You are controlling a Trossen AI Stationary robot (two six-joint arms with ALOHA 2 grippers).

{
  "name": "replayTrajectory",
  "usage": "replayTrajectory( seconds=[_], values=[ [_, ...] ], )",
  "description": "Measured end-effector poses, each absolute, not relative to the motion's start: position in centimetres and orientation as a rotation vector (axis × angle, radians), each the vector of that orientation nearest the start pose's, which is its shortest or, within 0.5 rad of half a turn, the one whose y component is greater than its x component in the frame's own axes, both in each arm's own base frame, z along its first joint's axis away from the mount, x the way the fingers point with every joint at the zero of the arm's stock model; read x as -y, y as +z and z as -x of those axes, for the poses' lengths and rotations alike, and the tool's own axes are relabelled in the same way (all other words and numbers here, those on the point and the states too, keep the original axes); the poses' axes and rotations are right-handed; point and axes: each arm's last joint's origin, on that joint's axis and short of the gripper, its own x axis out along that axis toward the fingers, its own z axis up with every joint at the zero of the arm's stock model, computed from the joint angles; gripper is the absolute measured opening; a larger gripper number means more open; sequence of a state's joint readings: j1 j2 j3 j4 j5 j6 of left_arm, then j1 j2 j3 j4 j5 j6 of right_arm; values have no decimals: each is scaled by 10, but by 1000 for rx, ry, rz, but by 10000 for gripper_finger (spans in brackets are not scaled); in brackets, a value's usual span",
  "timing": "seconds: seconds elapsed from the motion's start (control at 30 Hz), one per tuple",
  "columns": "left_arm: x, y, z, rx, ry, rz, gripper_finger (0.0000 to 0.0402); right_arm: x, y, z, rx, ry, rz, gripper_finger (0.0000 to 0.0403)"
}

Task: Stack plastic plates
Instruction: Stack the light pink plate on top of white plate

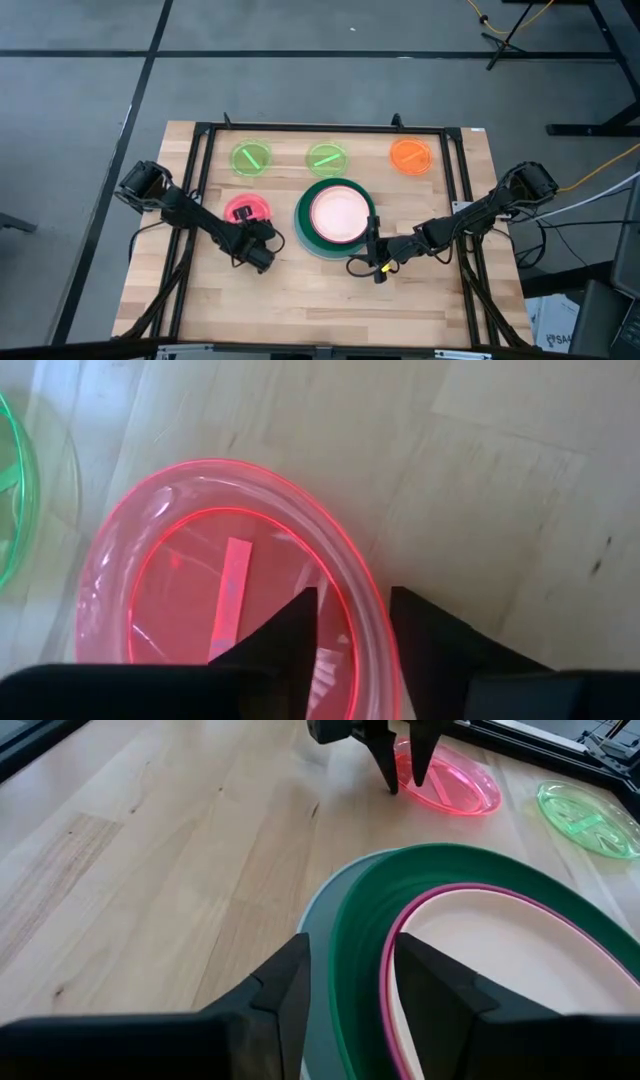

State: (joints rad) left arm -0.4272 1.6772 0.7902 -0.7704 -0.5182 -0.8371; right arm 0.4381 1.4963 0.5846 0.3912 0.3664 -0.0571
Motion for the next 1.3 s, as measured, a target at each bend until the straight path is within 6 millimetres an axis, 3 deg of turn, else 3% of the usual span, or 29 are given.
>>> replayTrajectory(
  seconds=[0.33,0.67,0.83,1.13,1.3],
  values=[
    [86,120,-224,-1302,644,-87,9,-109,163,-258,-477,84,260,138],
    [86,123,-226,-1294,638,-117,2,-109,163,-258,-475,85,270,138],
    [90,141,-237,-1263,637,-203,2,-109,163,-258,-475,77,267,138],
    [104,196,-276,-1102,559,-330,2,-109,163,-258,-474,76,272,138],
    [112,211,-295,-987,463,-366,2,-109,163,-258,-473,76,272,138]
  ],
)
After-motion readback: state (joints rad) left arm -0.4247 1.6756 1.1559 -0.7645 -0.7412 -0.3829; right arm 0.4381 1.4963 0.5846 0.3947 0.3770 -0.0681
